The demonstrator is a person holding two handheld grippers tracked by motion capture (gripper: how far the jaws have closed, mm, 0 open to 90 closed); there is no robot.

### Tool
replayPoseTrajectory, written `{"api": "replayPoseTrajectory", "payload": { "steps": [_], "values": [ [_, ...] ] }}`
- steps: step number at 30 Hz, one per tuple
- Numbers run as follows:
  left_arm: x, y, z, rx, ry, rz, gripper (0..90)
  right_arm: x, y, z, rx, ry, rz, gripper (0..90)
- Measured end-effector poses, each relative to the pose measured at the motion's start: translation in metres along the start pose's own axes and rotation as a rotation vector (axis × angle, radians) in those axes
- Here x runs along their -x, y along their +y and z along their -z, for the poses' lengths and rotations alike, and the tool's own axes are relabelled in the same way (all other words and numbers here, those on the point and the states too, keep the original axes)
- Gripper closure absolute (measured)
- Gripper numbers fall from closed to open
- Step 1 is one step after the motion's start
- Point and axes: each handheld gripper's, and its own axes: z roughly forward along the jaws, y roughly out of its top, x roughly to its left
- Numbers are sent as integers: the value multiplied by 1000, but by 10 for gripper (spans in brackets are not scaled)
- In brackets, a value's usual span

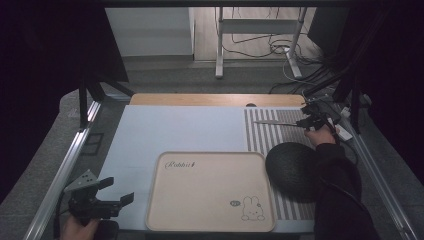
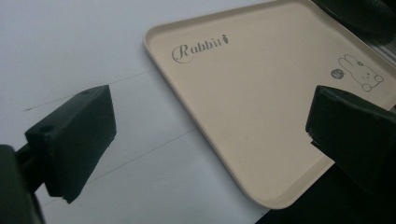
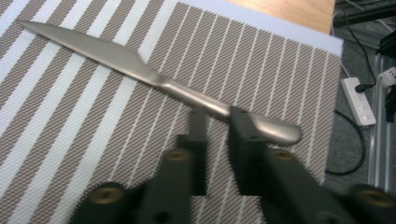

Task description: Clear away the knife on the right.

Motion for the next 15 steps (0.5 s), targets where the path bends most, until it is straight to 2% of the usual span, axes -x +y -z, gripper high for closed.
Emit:
{"api": "replayPoseTrajectory", "payload": {
  "steps": [2,8,11,15],
  "values": [
    [0,0,0,-1,0,2,26,4,3,-1,-1,1,3,897],
    [0,0,0,-2,0,2,27,17,10,-15,-25,29,-53,898],
    [0,0,0,-2,-1,4,27,20,13,-23,-31,6,-41,897],
    [-1,0,0,-4,-2,5,27,24,17,-30,-27,-7,-51,897]
  ]
}}
